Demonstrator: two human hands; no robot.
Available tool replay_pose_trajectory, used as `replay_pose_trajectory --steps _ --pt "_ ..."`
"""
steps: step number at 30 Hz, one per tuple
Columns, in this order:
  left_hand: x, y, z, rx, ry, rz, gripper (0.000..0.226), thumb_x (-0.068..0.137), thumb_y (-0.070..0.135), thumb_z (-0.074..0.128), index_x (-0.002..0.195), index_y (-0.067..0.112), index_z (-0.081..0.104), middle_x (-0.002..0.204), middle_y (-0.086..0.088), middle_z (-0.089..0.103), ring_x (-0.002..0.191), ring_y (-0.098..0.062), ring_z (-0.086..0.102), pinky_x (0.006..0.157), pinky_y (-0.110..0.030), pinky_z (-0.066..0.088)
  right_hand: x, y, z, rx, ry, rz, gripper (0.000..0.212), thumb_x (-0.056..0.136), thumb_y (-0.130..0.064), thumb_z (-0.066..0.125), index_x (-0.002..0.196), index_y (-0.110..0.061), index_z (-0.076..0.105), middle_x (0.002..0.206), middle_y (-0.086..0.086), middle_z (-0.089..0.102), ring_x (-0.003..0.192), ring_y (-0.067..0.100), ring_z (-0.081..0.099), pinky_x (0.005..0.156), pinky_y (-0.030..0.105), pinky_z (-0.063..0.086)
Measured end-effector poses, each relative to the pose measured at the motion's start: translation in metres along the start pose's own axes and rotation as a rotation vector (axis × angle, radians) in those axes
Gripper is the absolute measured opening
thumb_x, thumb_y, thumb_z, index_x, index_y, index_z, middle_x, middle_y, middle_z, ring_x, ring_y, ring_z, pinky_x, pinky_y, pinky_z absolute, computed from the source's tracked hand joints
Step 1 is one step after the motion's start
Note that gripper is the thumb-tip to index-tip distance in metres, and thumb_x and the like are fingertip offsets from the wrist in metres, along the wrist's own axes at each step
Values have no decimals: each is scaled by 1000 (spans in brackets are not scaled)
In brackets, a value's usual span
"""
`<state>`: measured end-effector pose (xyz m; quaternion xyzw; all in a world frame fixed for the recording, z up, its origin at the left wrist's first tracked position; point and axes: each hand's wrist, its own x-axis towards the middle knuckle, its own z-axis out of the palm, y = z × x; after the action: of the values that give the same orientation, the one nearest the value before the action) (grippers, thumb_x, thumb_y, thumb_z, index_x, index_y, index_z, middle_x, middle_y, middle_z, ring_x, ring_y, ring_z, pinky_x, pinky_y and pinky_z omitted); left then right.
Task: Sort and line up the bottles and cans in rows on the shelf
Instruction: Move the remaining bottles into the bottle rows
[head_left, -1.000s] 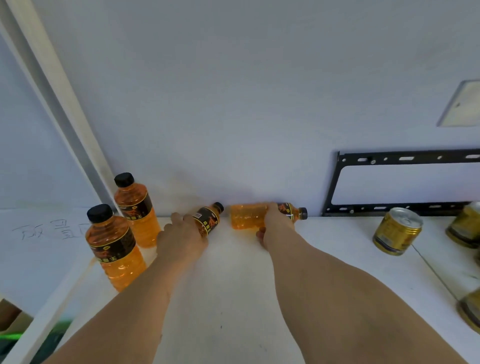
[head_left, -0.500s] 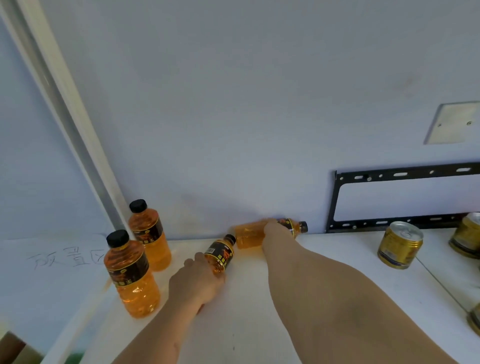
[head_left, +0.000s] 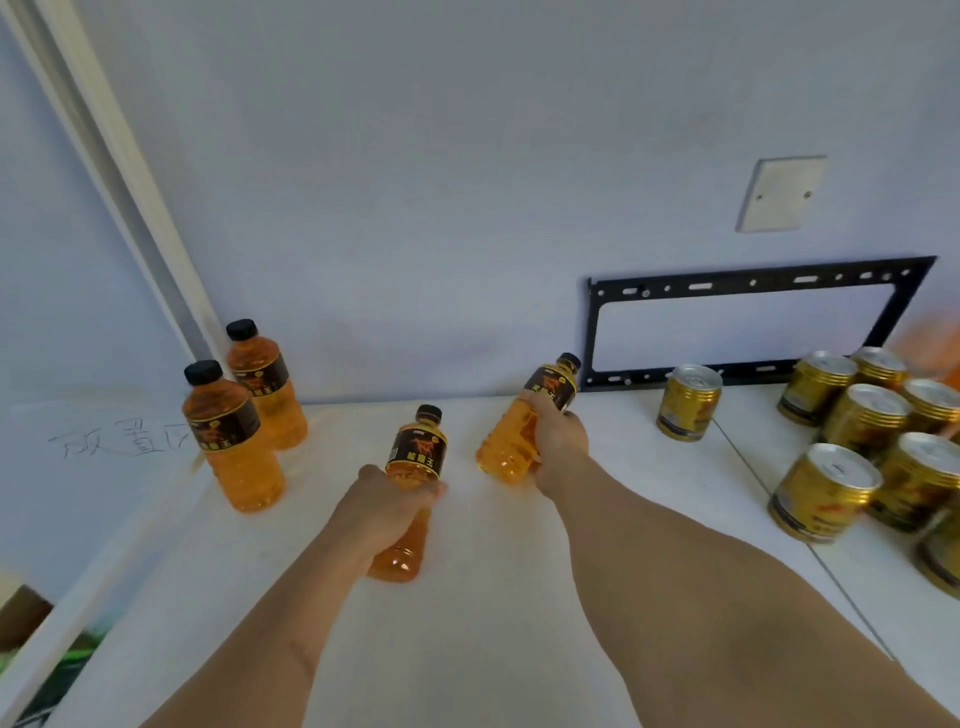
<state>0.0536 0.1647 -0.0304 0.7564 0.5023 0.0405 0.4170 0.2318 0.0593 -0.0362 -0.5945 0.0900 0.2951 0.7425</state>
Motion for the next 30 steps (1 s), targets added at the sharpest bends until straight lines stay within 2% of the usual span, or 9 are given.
replay_pose_trajectory --steps 3,6,10,14,17,19,24,27,30 --pt "-45 -5 23 -237 -73 10 74 62 57 80 117 20 47 96 -8 69 81 -26 71 78 -45 58 -23 0 -41 -25 -31 -4 44 81 -41 69 116 -17 60 100 9 68 84 27 68 68 37 55" --pt "-91 -6 45 -353 -123 61 64 67 53 81 115 20 53 93 -8 73 78 -25 73 76 -46 60 -47 -1 -80 -56 -35 -21 52 80 -50 70 118 -18 55 102 9 66 88 28 68 78 44 58" --pt "-153 -6 78 -453 -206 128 85 48 64 84 118 27 53 101 -9 71 87 -30 72 80 -54 58 -85 0 -135 -179 -20 -100 61 80 -63 67 121 -21 51 104 6 64 91 25 67 83 46 56" --pt "-205 -4 105 -498 -277 221 71 59 62 82 114 26 56 99 -11 71 87 -32 72 81 -57 57 -120 -2 -185 -255 -16 -190 59 81 -61 68 124 -26 49 105 0 63 95 21 64 89 45 53" --pt "-231 -1 127 -481 -319 283 67 62 67 77 113 28 56 100 -8 70 90 -31 71 86 -58 55 -143 -5 -221 -274 19 -246 52 82 -55 70 120 -28 46 98 -6 60 89 15 60 83 39 49" --pt "-245 4 141 -471 -340 310 57 68 62 75 112 31 55 101 -6 70 91 -28 71 86 -57 55 -158 -8 -242 -296 81 -271 56 80 -56 72 123 -30 45 100 -7 59 90 15 58 81 38 44" --pt "-281 23 178 -473 -450 376 64 57 60 77 112 35 55 103 -5 69 94 -30 70 85 -57 55 -189 -15 -301 -323 198 -332 67 79 -55 73 133 -26 46 114 -1 60 103 21 59 87 40 47" --pt "-305 35 206 -448 -483 401 56 72 49 76 119 33 50 108 -2 64 99 -26 65 89 -53 54 -202 -21 -343 -316 251 -366 65 79 -54 75 132 -27 49 113 -1 64 102 20 62 90 42 51" --pt "-327 55 237 -451 -525 412 48 78 36 76 118 29 50 107 -4 64 96 -24 66 86 -49 55 -210 -37 -390 -295 291 -407 56 81 -47 76 126 -23 53 104 -1 66 91 16 64 73 31 52"
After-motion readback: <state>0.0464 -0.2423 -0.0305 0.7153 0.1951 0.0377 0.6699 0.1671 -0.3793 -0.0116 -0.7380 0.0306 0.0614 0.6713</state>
